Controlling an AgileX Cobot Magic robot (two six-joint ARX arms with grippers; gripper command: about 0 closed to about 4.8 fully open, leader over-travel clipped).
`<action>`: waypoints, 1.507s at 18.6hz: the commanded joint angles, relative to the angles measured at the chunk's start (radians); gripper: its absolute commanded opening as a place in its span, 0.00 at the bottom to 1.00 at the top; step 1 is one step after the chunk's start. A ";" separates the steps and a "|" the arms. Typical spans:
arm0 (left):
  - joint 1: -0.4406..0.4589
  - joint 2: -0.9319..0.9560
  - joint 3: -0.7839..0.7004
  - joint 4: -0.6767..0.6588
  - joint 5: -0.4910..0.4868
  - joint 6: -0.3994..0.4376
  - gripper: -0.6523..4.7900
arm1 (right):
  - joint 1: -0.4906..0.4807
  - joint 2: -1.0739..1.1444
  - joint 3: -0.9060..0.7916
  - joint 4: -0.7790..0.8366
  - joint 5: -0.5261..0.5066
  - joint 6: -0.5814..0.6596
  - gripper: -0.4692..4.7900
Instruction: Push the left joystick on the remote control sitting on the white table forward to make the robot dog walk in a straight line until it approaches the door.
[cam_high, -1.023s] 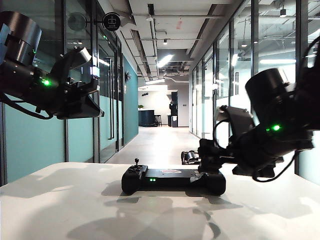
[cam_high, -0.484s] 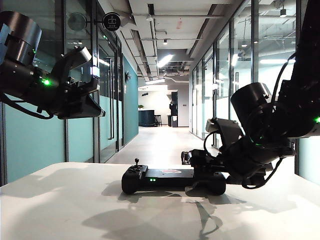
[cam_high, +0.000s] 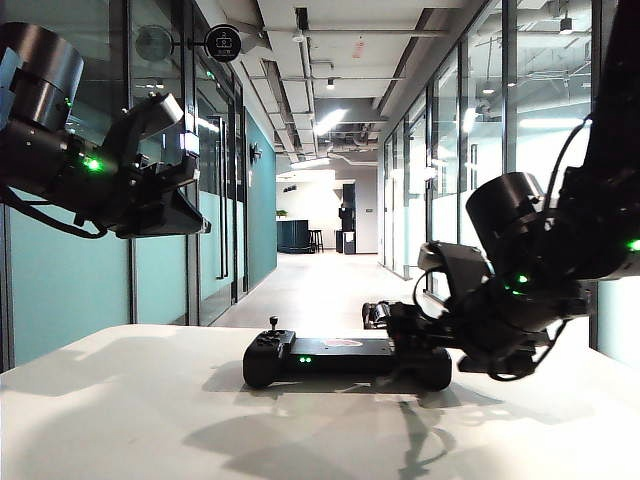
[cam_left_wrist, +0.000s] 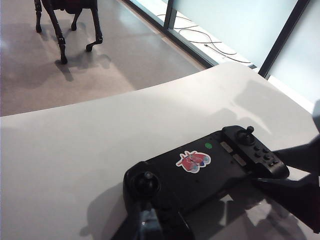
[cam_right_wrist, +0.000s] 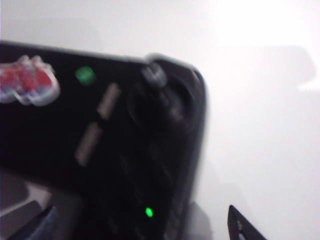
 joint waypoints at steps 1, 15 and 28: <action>0.001 -0.001 0.003 0.012 0.007 0.004 0.11 | 0.002 0.024 0.037 0.006 -0.021 0.004 0.91; 0.001 -0.001 0.003 0.012 0.008 0.000 0.11 | 0.002 0.033 0.046 0.003 -0.016 0.004 0.68; 0.001 -0.001 0.003 0.012 0.029 -0.003 0.11 | 0.002 -0.002 0.044 -0.033 0.010 0.000 0.72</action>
